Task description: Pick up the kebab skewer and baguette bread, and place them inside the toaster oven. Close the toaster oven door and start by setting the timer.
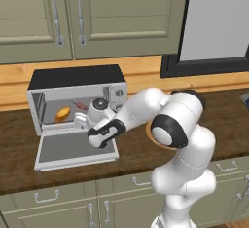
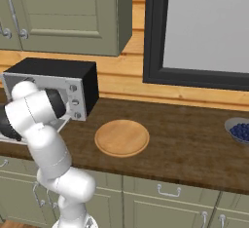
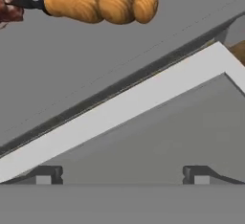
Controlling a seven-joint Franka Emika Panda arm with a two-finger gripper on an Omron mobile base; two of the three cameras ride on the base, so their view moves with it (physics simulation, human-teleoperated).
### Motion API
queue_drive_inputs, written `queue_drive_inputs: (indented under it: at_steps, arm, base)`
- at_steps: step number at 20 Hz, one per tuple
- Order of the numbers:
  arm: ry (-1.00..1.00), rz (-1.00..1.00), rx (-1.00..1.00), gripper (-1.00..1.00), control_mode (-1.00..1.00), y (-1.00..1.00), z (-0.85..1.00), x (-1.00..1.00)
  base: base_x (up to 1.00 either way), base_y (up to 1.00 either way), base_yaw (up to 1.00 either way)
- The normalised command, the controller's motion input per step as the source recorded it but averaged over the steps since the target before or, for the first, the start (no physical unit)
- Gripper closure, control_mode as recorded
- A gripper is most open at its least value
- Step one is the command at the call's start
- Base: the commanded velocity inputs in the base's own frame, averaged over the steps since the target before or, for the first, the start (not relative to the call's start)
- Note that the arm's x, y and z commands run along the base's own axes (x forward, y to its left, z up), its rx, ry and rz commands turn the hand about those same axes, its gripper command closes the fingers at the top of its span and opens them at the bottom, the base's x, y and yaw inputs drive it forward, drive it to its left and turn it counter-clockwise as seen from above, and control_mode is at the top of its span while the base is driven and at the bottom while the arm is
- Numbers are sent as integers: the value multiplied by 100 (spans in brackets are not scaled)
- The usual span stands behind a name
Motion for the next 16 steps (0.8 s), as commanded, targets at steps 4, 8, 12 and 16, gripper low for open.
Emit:
queue_drive_inputs:
  at_steps: [4, 8, 12, 16]
  arm:
    - [0, -11, 0, -100, -100, 0, 0, 51]
    - [0, -15, 0, -100, -100, 9, 0, 47]
    - [0, -17, 0, -100, -100, 14, 0, 31]
    - [0, -12, 0, -100, -100, 15, 0, 0]
  base:
    - [0, 0, 0]
    - [0, 0, 0]
    - [0, 0, 0]
    - [0, 0, 0]
